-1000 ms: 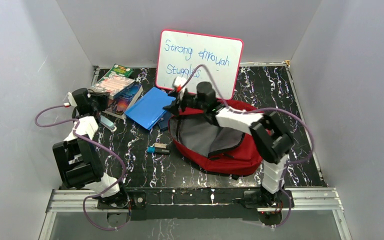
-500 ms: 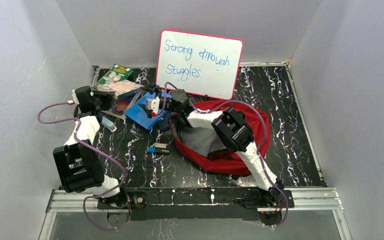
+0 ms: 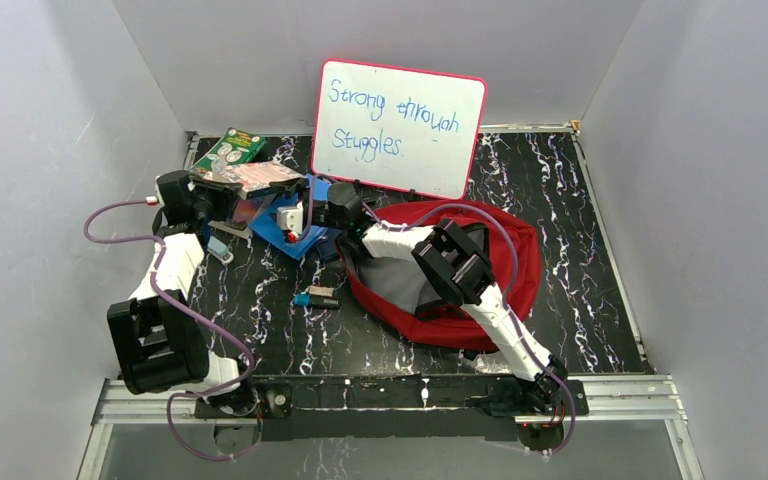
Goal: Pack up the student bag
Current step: Pick up the book at the corner of the board.
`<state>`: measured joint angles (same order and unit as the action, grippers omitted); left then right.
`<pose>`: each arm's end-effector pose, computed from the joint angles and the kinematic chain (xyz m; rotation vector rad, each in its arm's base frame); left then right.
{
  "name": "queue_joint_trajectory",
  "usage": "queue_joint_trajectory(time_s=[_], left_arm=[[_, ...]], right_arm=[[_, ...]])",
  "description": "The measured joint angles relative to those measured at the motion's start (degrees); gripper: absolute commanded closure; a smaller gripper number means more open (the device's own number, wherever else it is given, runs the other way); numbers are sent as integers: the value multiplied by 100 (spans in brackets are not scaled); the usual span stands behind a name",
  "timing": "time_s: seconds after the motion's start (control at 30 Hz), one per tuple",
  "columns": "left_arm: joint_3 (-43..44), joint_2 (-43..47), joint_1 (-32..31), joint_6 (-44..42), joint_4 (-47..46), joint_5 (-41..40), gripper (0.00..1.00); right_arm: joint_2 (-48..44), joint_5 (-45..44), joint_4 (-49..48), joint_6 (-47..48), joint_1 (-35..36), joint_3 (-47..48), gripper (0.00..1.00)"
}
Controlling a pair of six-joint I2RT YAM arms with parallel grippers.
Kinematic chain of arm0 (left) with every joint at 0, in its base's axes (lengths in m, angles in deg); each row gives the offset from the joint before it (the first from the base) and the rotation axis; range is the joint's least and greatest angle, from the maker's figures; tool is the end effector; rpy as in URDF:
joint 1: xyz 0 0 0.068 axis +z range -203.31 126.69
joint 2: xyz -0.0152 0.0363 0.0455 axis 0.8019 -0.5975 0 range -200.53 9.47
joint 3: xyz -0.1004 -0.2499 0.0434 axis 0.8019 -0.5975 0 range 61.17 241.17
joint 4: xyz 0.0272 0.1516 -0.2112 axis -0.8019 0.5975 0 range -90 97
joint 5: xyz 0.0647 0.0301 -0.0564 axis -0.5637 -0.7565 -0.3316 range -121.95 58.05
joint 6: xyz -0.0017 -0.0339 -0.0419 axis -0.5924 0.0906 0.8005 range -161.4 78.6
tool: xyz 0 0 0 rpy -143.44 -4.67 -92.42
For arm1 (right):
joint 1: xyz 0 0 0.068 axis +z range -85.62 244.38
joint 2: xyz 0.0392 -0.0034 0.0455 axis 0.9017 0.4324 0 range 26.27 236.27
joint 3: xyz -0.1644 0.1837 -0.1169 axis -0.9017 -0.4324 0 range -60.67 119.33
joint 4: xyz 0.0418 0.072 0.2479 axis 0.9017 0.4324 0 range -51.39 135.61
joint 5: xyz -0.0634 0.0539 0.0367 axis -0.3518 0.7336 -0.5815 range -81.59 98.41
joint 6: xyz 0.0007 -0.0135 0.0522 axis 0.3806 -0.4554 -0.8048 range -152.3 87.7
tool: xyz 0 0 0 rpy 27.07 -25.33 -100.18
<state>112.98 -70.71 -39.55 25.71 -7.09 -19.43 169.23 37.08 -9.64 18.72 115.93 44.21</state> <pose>0.3131 0.0686 0.2706 -1.1944 1.6349 -0.8175 0.3375 0.4525 0.1873 -1.3234 0.5273 0.3556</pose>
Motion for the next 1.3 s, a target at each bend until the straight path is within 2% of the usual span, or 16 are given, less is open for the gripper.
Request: queue_joint_trajectory(time_s=[0.23,0.33,0.47,0.53,0.57,0.6,0.63,0.7,0.77,0.83,0.9,1.03,1.2,1.3], left_arm=[[0,94,-83,-44,254,52,100],[2,275,-125,-68,428,116,100],[61,455,-144,-151,699,184,100],[138,466,-151,-210,846,186,100],[177,466,-149,-223,935,208,100],[225,466,-142,-238,1001,225,100],[291,466,-146,-267,1062,251,99],[424,466,-151,-326,1191,319,73],[643,466,-151,-402,1397,413,39],[949,466,-155,-487,1550,540,29],[1421,470,-177,-474,1637,643,24],[2203,649,-170,-424,1419,839,22],[2264,1067,-179,4,957,1379,21],[2144,1215,-271,271,778,1681,21]], right_arm=[[229,-570,304,227,0,260,33],[264,-778,492,380,-4,304,53],[264,-997,470,444,-4,306,70],[264,-1141,393,385,-2,306,85],[262,-1176,319,376,-4,306,96],[258,-1209,260,372,-4,304,100],[249,-1213,216,345,-4,295,100],[168,-1276,81,328,-4,192,100],[9,-1360,24,317,-2,42,100],[-251,-1438,7,315,-9,-181,100],[-632,-1508,7,341,-17,-570,100],[-1456,-1589,9,452,-74,-1438,100],[-2717,-1919,17,595,-79,-2688,100],[-3552,-2249,356,518,-74,-3128,100]])
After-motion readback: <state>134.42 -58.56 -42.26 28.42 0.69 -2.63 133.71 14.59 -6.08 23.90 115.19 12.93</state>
